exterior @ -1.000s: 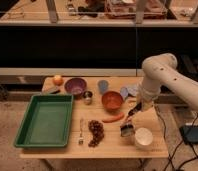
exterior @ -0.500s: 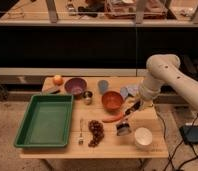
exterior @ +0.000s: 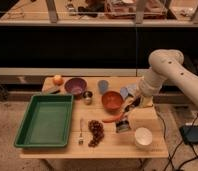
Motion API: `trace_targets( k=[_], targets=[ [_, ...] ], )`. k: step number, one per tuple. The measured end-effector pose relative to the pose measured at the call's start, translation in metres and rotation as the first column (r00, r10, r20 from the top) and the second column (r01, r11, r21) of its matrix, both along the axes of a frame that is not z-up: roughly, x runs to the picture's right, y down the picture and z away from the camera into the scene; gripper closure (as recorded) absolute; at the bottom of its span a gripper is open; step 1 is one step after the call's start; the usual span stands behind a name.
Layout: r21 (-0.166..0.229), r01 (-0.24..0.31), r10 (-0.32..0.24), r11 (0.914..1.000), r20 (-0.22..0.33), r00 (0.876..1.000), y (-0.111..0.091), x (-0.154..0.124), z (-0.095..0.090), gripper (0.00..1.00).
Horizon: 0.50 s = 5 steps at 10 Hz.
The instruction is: Place brush in paper cup
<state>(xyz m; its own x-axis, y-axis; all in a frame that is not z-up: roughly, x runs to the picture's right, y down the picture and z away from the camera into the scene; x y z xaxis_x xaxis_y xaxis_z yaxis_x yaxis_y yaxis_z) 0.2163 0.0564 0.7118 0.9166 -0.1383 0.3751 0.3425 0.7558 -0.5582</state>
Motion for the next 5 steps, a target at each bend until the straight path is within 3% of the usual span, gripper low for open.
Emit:
trace_targets(
  k=[5],
  targets=[
    [0.025,-0.006,0.006,0.9997,0.007,1.0,-0.01,0.017,-0.02,1.0]
  ],
)
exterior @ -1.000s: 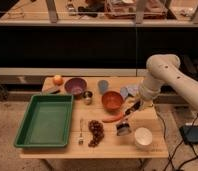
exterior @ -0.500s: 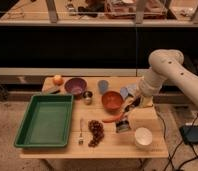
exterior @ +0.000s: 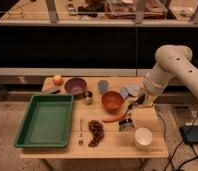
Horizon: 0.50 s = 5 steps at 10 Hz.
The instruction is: Place brush in paper cup
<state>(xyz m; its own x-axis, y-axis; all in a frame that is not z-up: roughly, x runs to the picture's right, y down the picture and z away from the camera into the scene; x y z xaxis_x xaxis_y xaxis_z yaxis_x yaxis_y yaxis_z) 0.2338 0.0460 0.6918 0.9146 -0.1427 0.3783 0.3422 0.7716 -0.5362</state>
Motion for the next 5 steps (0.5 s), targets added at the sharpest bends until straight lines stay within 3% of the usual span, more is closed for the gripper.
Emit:
trace_targets(
  k=[5],
  targets=[
    [0.043,0.028,-0.026,0.9987,-0.042,0.999,-0.017,0.009,-0.029,1.0]
  ],
)
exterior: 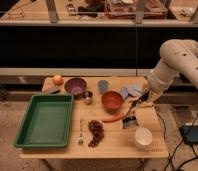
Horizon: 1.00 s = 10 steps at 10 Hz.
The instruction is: Place brush in paper cup
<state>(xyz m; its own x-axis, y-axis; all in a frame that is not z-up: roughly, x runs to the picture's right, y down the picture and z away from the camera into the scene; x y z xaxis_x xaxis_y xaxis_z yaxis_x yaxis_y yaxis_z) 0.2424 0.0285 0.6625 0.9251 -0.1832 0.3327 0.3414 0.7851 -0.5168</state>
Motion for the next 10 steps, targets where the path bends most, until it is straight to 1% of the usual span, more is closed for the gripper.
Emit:
trace_targets(
  k=[1,2,3,5,7,8,9,10],
  targets=[
    [0.002,0.004,-0.004,1.0,-0.007,1.0,-0.001,0.001,-0.004,1.0],
    [0.009,0.008,-0.008,0.9999,-0.016,1.0,-0.004,0.003,-0.013,1.0],
    [0.009,0.007,-0.007,0.9999,-0.02,1.0,-0.004,0.005,-0.018,1.0],
    [0.014,-0.004,0.005,0.9999,-0.018,1.0,-0.008,0.01,-0.027,1.0],
    [0.02,-0.005,0.005,0.9998,-0.027,1.0,-0.022,0.014,-0.045,1.0],
    [0.019,-0.004,0.004,0.9998,-0.033,0.999,-0.027,0.016,-0.052,1.0],
    [0.01,-0.003,0.003,1.0,-0.045,0.999,-0.03,0.02,-0.062,1.0],
    [-0.004,-0.003,0.003,1.0,-0.059,0.998,-0.026,0.025,-0.068,1.0]
  ],
)
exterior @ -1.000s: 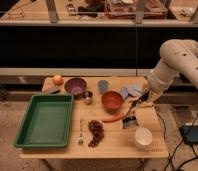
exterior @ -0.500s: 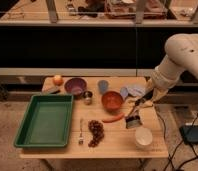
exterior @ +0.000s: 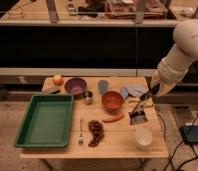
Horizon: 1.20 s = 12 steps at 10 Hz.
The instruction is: Place brush in paper cup
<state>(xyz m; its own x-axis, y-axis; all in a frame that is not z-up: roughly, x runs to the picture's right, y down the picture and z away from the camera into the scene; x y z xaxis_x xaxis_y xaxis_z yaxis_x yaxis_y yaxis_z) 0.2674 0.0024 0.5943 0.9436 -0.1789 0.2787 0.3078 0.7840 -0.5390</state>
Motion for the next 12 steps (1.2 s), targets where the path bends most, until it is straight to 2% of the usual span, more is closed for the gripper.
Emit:
trace_targets(
  k=[4,7,12],
  targets=[
    [-0.053,0.001,-0.004,0.9986,-0.051,0.999,0.024,0.014,-0.01,1.0],
    [-0.101,0.004,-0.01,0.9949,-0.062,0.998,0.041,0.015,-0.013,1.0],
    [-0.133,0.007,-0.019,0.9911,-0.093,0.996,0.053,0.017,-0.011,1.0]
  ],
)
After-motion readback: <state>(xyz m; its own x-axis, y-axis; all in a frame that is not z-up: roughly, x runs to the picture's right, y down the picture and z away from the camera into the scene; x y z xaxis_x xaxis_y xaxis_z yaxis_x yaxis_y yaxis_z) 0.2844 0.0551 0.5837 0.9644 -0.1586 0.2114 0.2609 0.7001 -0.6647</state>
